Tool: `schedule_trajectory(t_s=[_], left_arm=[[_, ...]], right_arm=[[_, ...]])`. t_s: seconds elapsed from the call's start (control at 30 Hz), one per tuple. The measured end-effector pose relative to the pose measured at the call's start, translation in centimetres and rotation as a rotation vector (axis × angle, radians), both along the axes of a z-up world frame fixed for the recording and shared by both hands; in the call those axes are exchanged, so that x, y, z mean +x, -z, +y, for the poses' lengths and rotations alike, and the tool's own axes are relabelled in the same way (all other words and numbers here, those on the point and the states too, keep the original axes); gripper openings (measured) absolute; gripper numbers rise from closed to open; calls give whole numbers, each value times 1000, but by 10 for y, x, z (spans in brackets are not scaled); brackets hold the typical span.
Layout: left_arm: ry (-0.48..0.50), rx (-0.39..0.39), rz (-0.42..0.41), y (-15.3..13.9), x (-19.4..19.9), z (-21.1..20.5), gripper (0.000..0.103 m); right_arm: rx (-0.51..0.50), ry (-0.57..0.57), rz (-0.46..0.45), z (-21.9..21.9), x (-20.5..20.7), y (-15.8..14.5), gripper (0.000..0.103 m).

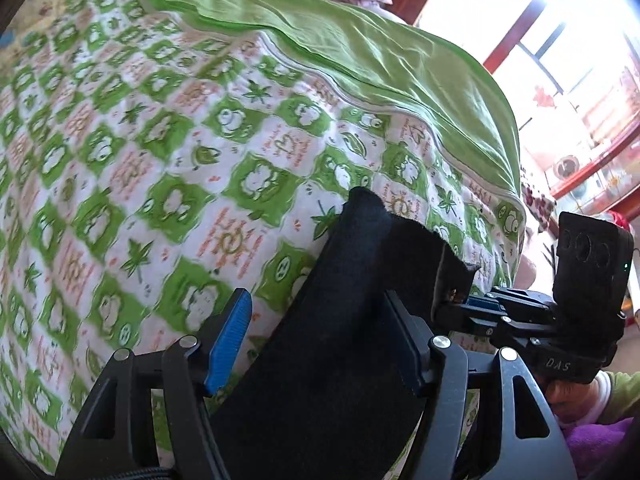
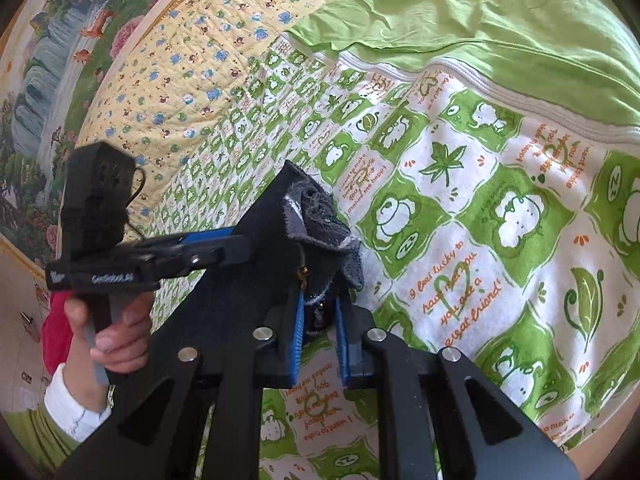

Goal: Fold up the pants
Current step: 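Lift the hem end with the right gripper and fold it toward the left gripper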

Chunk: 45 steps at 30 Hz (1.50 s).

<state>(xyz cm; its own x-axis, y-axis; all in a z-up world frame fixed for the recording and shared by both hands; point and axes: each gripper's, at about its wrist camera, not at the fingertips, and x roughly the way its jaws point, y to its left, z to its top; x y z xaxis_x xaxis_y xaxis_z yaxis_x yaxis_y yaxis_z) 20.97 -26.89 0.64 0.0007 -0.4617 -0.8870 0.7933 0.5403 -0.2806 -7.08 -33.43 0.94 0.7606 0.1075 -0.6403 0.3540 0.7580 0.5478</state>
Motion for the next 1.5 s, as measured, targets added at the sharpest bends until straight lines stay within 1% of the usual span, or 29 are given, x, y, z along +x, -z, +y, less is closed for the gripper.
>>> schedule_trajectory(t_s=[0.07, 0.13, 0.17, 0.2, 0.23, 0.27, 0.4, 0.57, 0.67, 0.77, 0.9, 1.03, 1.17, 1.27, 1.4, 1.5], left_arm=[[44, 16, 26, 5, -1, -14, 58], [88, 23, 37, 8, -4, -26, 45], [100, 25, 33, 9, -6, -29, 41], [116, 19, 33, 9, -7, -32, 27], [124, 12, 33, 8, -9, -33, 18], [128, 1, 15, 6, -11, -32, 13], [133, -37, -34, -7, -20, -22, 10], [107, -106, -73, -37, -26, 1, 10], [82, -154, -105, -58, -32, 20, 10], [62, -193, -139, -76, -40, 39, 10], [18, -230, -163, -90, -47, 69, 10], [-35, -267, -174, -96, -54, 97, 10], [-84, -323, -196, -99, -65, 131, 10], [-131, -347, -193, -94, -68, 150, 10], [-220, -392, -158, -77, -67, 186, 10], [-264, -402, -157, -67, -71, 209, 10]], right_arm=[[-1, -2, 0, 0, 0, 0, 15], [-1, -1, 1, 0, 0, 0, 15], [0, -1, 2, 0, 0, 0, 15], [2, -2, 1, -1, -1, 0, 15], [1, -4, 1, -1, -1, 0, 15], [1, -4, 1, 0, -1, 0, 15], [-2, -15, -20, 2, -3, -5, 15], [8, -61, -104, 12, -4, -24, 15], [30, -124, -168, 23, -2, -40, 15], [29, -194, -221, 38, 1, -57, 15], [14, -288, -261, 65, 10, -73, 15], [19, -362, -275, 88, 17, -78, 15], [10, -443, -272, 116, 26, -81, 15], [3, -484, -251, 134, 33, -78, 15], [26, -533, -230, 153, 45, -67, 15], [25, -571, -209, 167, 53, -59, 15]])
